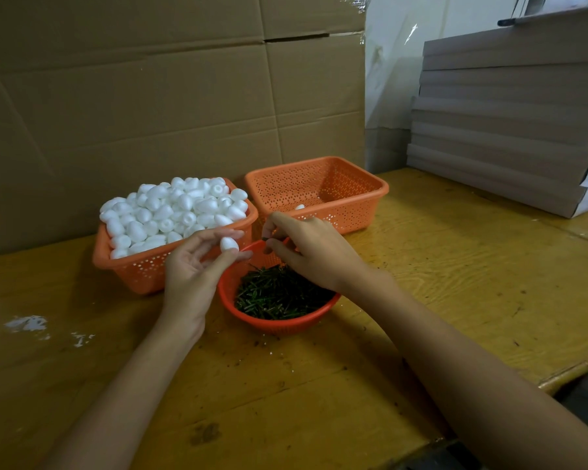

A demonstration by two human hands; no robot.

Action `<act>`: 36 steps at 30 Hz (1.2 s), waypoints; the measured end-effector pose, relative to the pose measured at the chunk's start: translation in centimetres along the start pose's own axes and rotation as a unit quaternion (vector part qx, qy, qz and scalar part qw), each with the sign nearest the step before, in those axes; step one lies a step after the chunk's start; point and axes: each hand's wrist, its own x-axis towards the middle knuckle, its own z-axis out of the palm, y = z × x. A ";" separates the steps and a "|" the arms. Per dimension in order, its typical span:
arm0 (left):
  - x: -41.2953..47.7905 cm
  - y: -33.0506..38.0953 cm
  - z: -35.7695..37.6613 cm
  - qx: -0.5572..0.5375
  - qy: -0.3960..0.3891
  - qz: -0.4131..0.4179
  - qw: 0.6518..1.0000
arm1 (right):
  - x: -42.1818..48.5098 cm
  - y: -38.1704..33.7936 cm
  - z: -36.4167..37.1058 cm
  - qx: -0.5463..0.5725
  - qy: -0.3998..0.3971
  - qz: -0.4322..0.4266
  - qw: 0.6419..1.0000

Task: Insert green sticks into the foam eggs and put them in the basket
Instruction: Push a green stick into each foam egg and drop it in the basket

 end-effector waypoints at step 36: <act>0.2 -0.6 -0.3 0.017 0.011 0.007 1.000 | 0.0 0.0 0.0 -0.006 -0.005 -0.003 1.000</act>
